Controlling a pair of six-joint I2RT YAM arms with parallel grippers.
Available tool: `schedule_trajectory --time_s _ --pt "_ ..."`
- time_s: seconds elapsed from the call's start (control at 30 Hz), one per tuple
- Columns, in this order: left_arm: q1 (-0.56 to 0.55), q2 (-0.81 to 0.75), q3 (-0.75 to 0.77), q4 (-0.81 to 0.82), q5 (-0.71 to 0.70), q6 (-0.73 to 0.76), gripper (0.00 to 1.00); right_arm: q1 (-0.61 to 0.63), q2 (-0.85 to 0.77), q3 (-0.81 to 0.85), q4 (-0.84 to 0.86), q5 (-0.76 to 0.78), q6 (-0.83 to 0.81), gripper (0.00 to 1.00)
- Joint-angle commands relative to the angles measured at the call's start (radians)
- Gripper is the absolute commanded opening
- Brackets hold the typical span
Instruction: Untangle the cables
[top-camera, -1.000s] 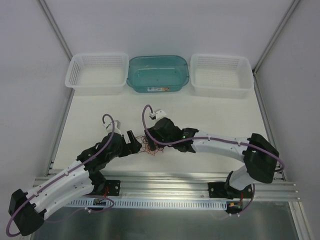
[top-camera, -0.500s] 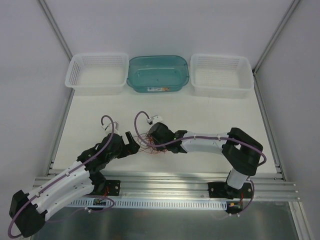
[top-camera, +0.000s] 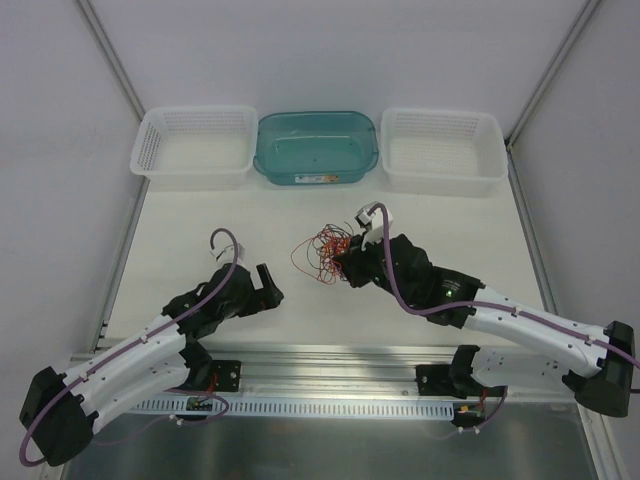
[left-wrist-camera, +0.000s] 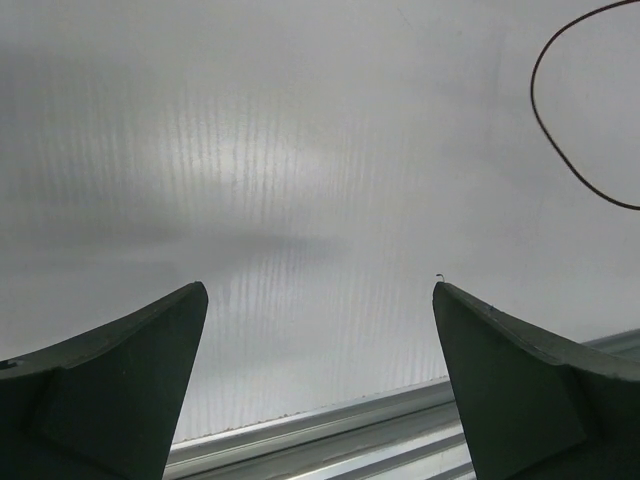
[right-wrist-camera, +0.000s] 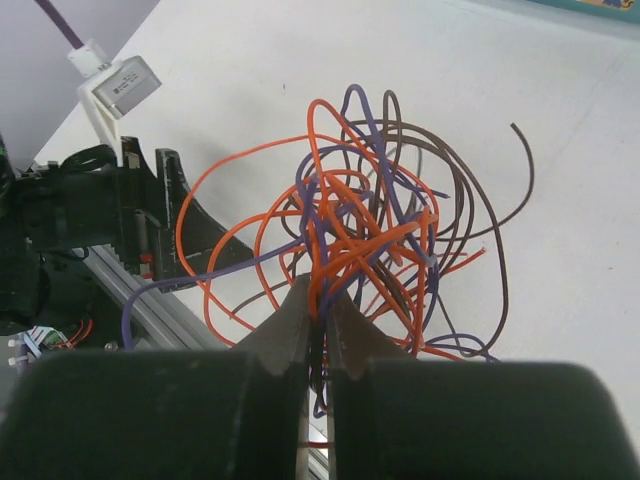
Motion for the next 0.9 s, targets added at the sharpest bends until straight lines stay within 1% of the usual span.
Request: schedule_trajectory --time_s 0.0,0.03,0.07,0.1,0.13,0.2,0.27,0.3,0.4,0.43,0.5,0.6,0.7,0.77,0.87 --pt "0.010 0.036 0.042 0.091 0.080 0.025 0.97 0.005 -0.045 -0.030 -0.008 -0.004 -0.027 0.01" --pt "0.010 0.051 0.040 0.114 0.103 0.034 0.97 0.005 -0.063 -0.036 -0.008 -0.005 -0.026 0.01" --pt "0.010 0.059 0.035 0.178 0.125 0.039 0.96 0.005 -0.069 -0.038 -0.007 -0.007 -0.027 0.01" --pt "0.010 0.063 0.029 0.213 0.174 0.043 0.96 0.004 -0.074 -0.039 -0.007 -0.009 -0.026 0.01" --pt "0.010 0.071 0.023 0.249 0.191 0.052 0.96 0.005 -0.077 -0.039 -0.007 -0.009 -0.027 0.01" --pt "0.010 0.076 -0.001 0.364 0.232 0.052 0.96 0.004 -0.076 -0.039 -0.008 -0.010 -0.022 0.01" --pt "0.010 0.086 -0.023 0.430 0.255 0.016 0.96 0.005 -0.076 -0.042 -0.002 -0.016 -0.006 0.01" --pt "0.010 0.089 -0.030 0.500 0.260 -0.003 0.96 0.005 -0.076 -0.044 0.002 -0.016 0.002 0.01" --pt "0.010 0.112 -0.063 0.595 0.257 -0.088 0.94 0.005 -0.076 -0.045 0.028 -0.038 0.019 0.01" --pt "0.010 0.135 -0.069 0.650 0.260 -0.133 0.93 0.004 -0.074 -0.045 0.034 -0.042 0.025 0.01" --pt "0.010 0.166 -0.072 0.700 0.269 -0.191 0.91 0.005 -0.072 -0.044 0.041 -0.055 0.031 0.01" --pt "0.010 0.268 -0.041 0.735 0.292 -0.231 0.90 0.005 -0.071 -0.045 0.051 -0.061 0.034 0.01" --pt "0.007 0.327 -0.034 0.844 0.359 -0.242 0.87 0.005 -0.071 -0.047 0.061 -0.053 0.043 0.01" --pt "-0.002 0.370 -0.034 0.884 0.383 -0.237 0.86 0.005 -0.069 -0.045 0.053 -0.042 0.050 0.01" --pt "-0.025 0.396 -0.047 0.945 0.404 -0.141 0.88 0.005 -0.068 -0.030 0.036 -0.036 0.051 0.01"
